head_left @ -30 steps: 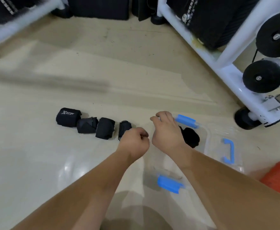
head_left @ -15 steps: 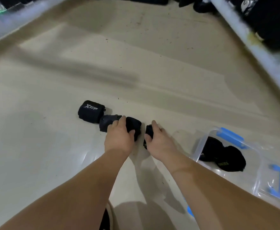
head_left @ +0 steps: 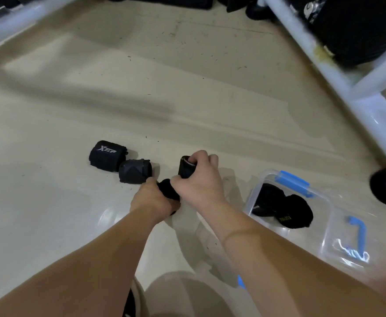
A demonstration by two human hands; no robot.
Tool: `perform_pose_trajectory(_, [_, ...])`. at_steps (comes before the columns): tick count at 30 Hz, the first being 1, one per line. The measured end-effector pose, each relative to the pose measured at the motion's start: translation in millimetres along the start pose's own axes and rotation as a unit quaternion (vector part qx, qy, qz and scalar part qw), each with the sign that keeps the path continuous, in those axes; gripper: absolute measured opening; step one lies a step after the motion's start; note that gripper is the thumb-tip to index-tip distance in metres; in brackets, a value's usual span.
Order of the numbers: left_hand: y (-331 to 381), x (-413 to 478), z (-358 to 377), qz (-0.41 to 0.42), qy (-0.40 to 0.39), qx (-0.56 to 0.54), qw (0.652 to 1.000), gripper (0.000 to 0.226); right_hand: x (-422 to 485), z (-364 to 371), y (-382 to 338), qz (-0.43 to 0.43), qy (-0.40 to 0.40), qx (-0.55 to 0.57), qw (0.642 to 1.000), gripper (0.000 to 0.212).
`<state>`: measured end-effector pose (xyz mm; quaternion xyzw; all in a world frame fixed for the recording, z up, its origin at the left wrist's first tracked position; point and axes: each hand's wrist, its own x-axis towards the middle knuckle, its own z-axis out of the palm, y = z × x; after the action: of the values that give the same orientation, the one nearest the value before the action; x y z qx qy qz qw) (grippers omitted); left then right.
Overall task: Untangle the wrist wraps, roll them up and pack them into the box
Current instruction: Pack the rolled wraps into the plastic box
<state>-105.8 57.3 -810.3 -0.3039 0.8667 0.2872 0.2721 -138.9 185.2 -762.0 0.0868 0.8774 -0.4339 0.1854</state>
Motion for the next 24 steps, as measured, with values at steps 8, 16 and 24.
perform_pose_trajectory(8, [71,-61,-9,0.121,0.032,-0.041,0.991,0.058,-36,-107,8,-0.017,0.038,0.082,0.996,0.067])
perform_pose_trajectory(16, [137,-150,-3,0.252,0.055,0.019,0.966,0.046,-80,-223,82,0.056,-0.049,-0.034,0.997,0.052])
perform_pose_trajectory(24, [143,-177,66,0.430,-0.019,0.366,0.825,0.033,-102,-210,136,-0.060,-0.072,-0.334,0.938,0.052])
